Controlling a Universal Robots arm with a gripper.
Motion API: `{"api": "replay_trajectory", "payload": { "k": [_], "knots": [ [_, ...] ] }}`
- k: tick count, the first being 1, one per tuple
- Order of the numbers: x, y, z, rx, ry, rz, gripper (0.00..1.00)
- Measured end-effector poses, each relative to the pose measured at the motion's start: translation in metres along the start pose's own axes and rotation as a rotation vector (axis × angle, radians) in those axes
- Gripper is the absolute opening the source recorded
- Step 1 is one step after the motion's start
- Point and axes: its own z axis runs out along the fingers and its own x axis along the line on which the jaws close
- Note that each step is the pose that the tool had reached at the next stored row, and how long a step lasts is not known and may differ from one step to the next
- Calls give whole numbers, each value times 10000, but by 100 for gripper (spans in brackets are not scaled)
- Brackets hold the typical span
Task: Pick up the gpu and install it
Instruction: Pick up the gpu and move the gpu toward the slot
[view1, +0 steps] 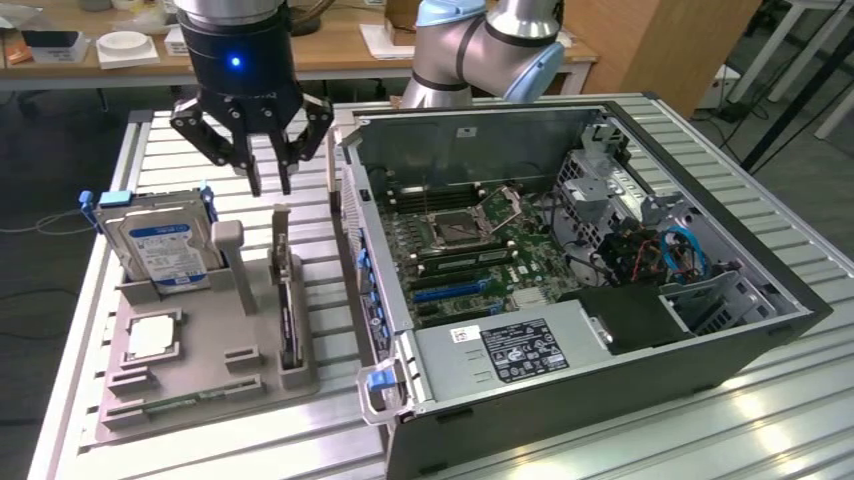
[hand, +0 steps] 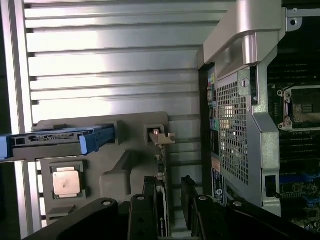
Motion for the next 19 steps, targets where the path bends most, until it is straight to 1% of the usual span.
{"api": "replay_trajectory", "payload": {
  "k": [4,19],
  "knots": [
    [1,-2,51,6,-1,0,36],
    [4,-6,162,6,0,-1,36]
  ]
}}
